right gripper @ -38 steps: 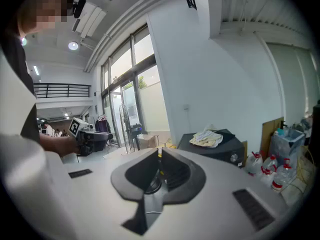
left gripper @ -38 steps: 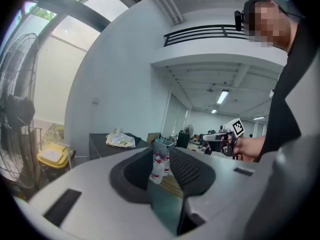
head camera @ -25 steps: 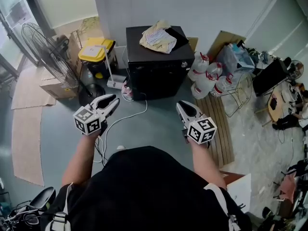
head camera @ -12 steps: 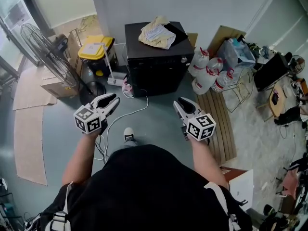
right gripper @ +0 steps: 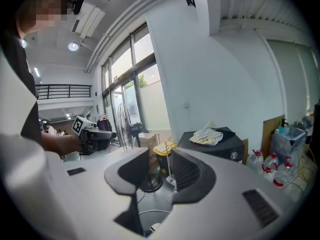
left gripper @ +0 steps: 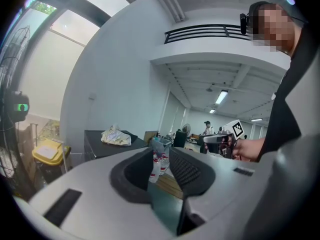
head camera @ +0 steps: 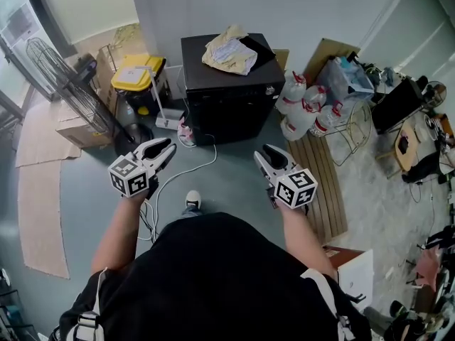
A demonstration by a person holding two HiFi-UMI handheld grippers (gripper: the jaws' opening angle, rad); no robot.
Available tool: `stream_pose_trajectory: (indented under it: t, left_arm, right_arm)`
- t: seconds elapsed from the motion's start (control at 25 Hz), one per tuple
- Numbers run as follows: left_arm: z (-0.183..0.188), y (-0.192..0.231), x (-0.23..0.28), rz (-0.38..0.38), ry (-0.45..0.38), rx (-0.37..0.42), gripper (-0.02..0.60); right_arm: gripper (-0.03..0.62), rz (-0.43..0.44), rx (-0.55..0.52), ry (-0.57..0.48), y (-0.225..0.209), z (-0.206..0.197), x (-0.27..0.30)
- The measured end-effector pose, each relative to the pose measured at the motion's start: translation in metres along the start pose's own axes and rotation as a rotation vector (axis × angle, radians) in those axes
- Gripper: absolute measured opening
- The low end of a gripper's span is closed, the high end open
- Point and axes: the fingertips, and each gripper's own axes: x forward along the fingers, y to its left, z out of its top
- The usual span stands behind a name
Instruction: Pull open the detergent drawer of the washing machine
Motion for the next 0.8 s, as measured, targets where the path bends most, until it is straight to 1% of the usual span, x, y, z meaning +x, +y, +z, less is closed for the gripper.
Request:
stream_pose_trajectory:
  t: [0.16, 0.48, 0.8]
  left_arm:
    - [0.000, 0.012, 0.004, -0.006, 0.004, -0.004, 0.106]
    - [0.006, 0.044, 0.019, -0.021, 0.017, -0.016, 0.106]
    - [0.011, 0.072, 0.044, -0.058, 0.035, -0.025, 0.106]
  right_arm:
    - [0.145, -0.006, 0.009, -0.011, -0.004, 0.005, 0.012]
    - [0.156, -0.016, 0.021, 0.001, -0.015, 0.009, 0.042]
    - [0.163, -0.048, 0.042, 0.013, -0.033, 0.012, 0.066]
